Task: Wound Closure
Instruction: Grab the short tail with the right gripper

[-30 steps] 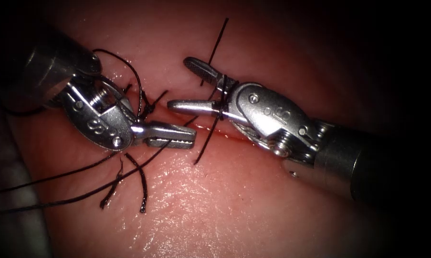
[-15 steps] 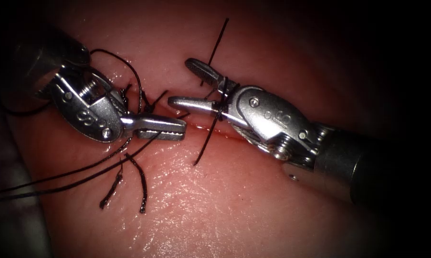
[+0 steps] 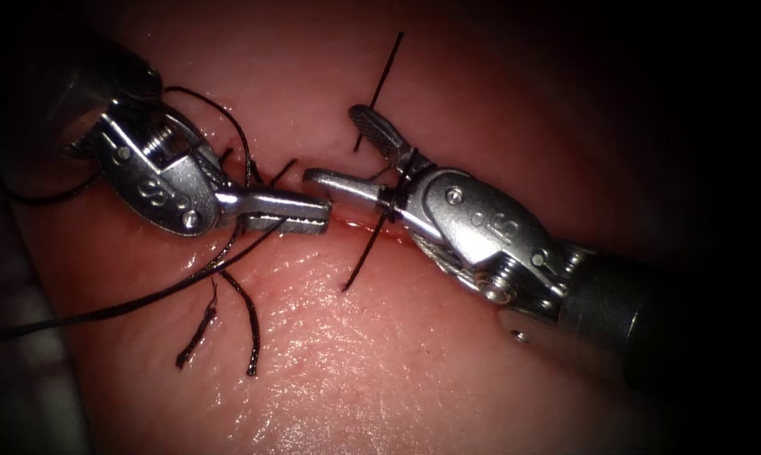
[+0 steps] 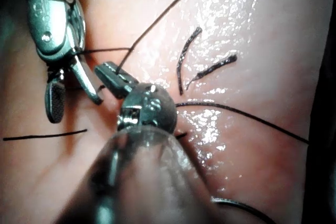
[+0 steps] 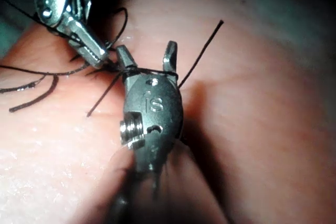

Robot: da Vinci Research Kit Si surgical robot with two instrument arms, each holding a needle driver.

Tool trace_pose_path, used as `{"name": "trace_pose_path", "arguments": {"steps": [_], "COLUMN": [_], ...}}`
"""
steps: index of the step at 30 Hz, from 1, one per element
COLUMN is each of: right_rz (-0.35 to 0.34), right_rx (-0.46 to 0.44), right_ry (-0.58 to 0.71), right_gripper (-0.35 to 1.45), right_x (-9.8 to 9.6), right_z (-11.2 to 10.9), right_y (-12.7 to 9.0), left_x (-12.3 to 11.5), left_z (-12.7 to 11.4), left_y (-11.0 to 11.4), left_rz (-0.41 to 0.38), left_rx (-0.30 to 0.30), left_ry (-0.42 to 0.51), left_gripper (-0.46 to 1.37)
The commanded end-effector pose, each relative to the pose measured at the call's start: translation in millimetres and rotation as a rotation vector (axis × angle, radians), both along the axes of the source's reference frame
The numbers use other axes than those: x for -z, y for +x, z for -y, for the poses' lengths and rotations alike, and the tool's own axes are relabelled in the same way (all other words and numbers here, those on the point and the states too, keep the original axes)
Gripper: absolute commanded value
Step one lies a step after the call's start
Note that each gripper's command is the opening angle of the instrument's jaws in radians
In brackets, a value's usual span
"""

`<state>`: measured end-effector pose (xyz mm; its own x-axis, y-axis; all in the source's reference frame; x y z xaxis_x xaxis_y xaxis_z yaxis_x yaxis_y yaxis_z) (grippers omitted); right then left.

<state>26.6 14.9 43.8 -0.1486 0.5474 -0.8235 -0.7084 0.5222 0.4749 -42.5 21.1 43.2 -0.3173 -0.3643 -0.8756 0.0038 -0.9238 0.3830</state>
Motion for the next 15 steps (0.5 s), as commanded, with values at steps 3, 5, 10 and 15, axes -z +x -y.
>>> {"name": "trace_pose_path", "arguments": {"steps": [3, 5, 10, 15], "right_rz": [0.0, -0.004, 0.0, -0.004], "right_rx": [-0.037, -0.062, -0.115, -0.168], "right_ry": [0.029, 0.054, 0.084, 0.128], "right_gripper": [1.08, 1.1, 1.07, 1.06], "right_x": [-0.3, -0.4, -0.7, -1.5], "right_z": [0.3, 0.4, 0.3, -0.2], "right_y": [0.1, -0.2, -1.3, -2.6], "left_x": [0.1, 0.2, 0.1, -0.3], "left_z": [-0.4, -0.6, -1.0, -1.3], "left_y": [-0.2, -0.4, -0.8, -1.1], "left_rz": [-0.002, 0.0, 0.002, 0.003], "left_rx": [-0.01, -0.011, -0.011, -0.012], "left_ry": [0.007, 0.01, 0.006, 0.006], "left_gripper": [-0.35, -0.35, -0.35, -0.35]}}
